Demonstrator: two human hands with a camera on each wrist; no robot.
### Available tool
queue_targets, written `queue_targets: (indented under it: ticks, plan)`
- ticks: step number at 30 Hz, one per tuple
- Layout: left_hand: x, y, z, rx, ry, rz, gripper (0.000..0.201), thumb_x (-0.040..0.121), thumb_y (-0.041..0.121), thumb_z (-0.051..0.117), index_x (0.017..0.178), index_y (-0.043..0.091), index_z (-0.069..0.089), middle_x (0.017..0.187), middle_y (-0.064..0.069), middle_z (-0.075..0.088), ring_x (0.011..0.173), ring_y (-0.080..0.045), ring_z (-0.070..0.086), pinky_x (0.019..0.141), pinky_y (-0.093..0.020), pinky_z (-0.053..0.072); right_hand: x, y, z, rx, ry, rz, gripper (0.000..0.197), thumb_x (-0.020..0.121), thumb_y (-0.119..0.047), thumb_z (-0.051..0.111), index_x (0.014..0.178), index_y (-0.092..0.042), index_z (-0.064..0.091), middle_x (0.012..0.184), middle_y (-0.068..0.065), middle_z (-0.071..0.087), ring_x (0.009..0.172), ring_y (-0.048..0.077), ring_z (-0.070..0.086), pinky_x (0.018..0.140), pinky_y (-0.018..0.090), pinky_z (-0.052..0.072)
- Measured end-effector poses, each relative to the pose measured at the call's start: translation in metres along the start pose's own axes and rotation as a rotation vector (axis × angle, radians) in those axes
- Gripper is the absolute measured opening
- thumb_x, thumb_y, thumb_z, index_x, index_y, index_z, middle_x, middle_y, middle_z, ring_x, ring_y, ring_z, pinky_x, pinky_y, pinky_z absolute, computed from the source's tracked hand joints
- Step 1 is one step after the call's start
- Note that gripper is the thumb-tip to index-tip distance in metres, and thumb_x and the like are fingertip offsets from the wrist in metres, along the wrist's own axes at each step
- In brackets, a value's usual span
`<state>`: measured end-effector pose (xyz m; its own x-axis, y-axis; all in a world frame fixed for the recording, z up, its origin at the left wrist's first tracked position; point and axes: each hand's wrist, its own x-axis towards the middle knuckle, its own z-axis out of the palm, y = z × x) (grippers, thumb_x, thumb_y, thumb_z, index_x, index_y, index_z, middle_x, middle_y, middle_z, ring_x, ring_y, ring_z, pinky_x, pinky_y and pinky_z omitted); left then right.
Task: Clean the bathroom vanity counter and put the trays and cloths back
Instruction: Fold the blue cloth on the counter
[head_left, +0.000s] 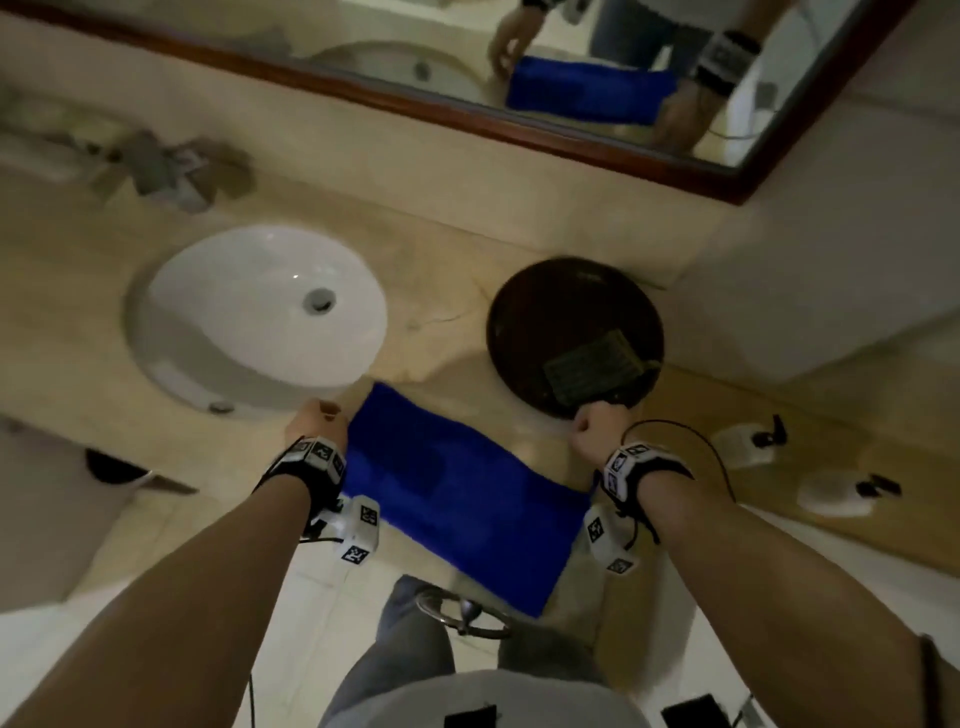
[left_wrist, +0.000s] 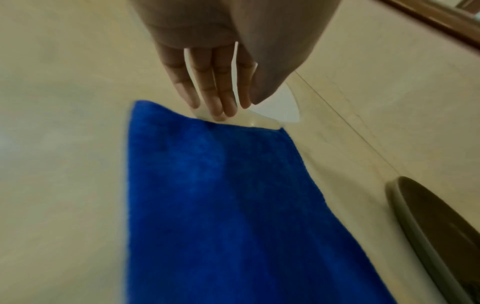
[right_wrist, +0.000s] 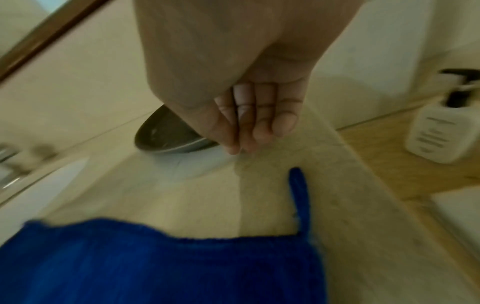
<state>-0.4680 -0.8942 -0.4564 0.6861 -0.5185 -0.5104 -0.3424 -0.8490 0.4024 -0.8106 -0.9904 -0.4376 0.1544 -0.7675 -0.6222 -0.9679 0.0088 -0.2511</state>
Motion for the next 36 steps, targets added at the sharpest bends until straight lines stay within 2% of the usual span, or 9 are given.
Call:
queue_targets:
  ticks: [3, 8, 19, 21, 23, 26, 29, 32, 36]
  plan:
    - [-0.027, -0.026, 0.002, -0.015, 0.058, -0.096, 0.024, 0.09, 0.017, 0.051, 0.111, 0.013, 0.06, 0.114, -0.017, 0.064, 0.104, -0.036, 0.059, 0.09, -0.038, 0.049, -0.001, -0.02, -0.009, -0.074, -0.068, -0.137, 0.018, 0.09, -0.025, 0.049, 0.097, -0.022, 0.066, 0.095, 0.004, 0.063, 0.088, 0.024, 0.061, 0.077, 0.036, 0.054]
    - [-0.065, -0.049, 0.006, -0.034, 0.104, -0.161, 0.029, 0.093, 0.016, 0.05, 0.12, 0.009, 0.058, 0.117, -0.018, 0.063, 0.106, -0.036, 0.058, 0.086, -0.037, 0.045, 0.005, -0.057, -0.004, -0.159, -0.147, -0.374, 0.018, 0.089, -0.026, 0.052, 0.084, -0.018, 0.068, 0.085, 0.004, 0.066, 0.077, 0.022, 0.061, 0.07, 0.033, 0.055]
    - [-0.07, -0.056, 0.001, -0.216, 0.089, -0.289, 0.041, 0.093, 0.023, 0.054, 0.132, 0.01, 0.049, 0.125, -0.014, 0.06, 0.113, -0.032, 0.056, 0.089, -0.034, 0.044, 0.024, -0.13, 0.011, -0.326, -0.08, -0.538, 0.02, 0.085, -0.019, 0.052, 0.081, -0.015, 0.072, 0.081, 0.005, 0.071, 0.075, 0.023, 0.065, 0.073, 0.035, 0.058]
    - [-0.063, -0.055, 0.0, -0.248, 0.068, -0.311, 0.044, 0.093, 0.025, 0.055, 0.133, 0.01, 0.047, 0.125, -0.014, 0.059, 0.114, -0.033, 0.055, 0.09, -0.035, 0.045, 0.034, -0.143, 0.016, -0.366, -0.064, -0.549, 0.019, 0.084, -0.025, 0.053, 0.089, -0.018, 0.071, 0.088, 0.004, 0.071, 0.081, 0.024, 0.065, 0.077, 0.036, 0.057]
    - [-0.053, -0.054, 0.001, -0.292, 0.038, -0.34, 0.045, 0.091, 0.026, 0.057, 0.133, 0.012, 0.047, 0.125, -0.014, 0.059, 0.113, -0.033, 0.055, 0.093, -0.036, 0.046, 0.043, -0.156, 0.024, -0.364, -0.051, -0.565, 0.025, 0.086, -0.029, 0.056, 0.107, -0.02, 0.065, 0.101, 0.005, 0.068, 0.092, 0.025, 0.062, 0.084, 0.037, 0.053]
    - [-0.039, -0.049, 0.001, -0.365, 0.042, -0.396, 0.039, 0.088, 0.027, 0.06, 0.125, 0.014, 0.053, 0.119, -0.013, 0.062, 0.107, -0.032, 0.058, 0.092, -0.036, 0.05, 0.055, -0.176, 0.033, -0.265, -0.087, -0.565, 0.03, 0.091, -0.021, 0.057, 0.119, -0.014, 0.056, 0.116, 0.008, 0.058, 0.103, 0.027, 0.058, 0.089, 0.036, 0.049]
    - [-0.027, -0.049, 0.006, -0.357, 0.031, -0.38, 0.028, 0.083, 0.028, 0.067, 0.107, 0.018, 0.059, 0.107, -0.008, 0.067, 0.096, -0.029, 0.063, 0.087, -0.038, 0.054, 0.069, -0.193, 0.039, -0.17, -0.098, -0.593, 0.032, 0.089, -0.018, 0.06, 0.12, -0.013, 0.054, 0.123, 0.011, 0.051, 0.103, 0.028, 0.058, 0.092, 0.042, 0.049]
    - [-0.021, -0.05, 0.01, -0.309, -0.011, -0.366, 0.022, 0.079, 0.022, 0.071, 0.099, 0.022, 0.061, 0.101, -0.004, 0.068, 0.096, -0.026, 0.063, 0.086, -0.037, 0.055, 0.08, -0.212, 0.043, -0.165, -0.121, -0.614, 0.034, 0.089, -0.019, 0.062, 0.121, -0.013, 0.053, 0.123, 0.009, 0.049, 0.105, 0.027, 0.056, 0.094, 0.042, 0.047]
    - [-0.016, -0.051, 0.008, -0.362, -0.004, -0.379, 0.014, 0.079, 0.013, 0.07, 0.088, 0.022, 0.065, 0.096, -0.005, 0.069, 0.091, -0.025, 0.065, 0.084, -0.037, 0.056, 0.087, -0.231, 0.044, -0.282, -0.123, -0.706, 0.022, 0.087, -0.011, 0.056, 0.108, -0.013, 0.055, 0.109, 0.008, 0.055, 0.094, 0.026, 0.057, 0.08, 0.034, 0.048]
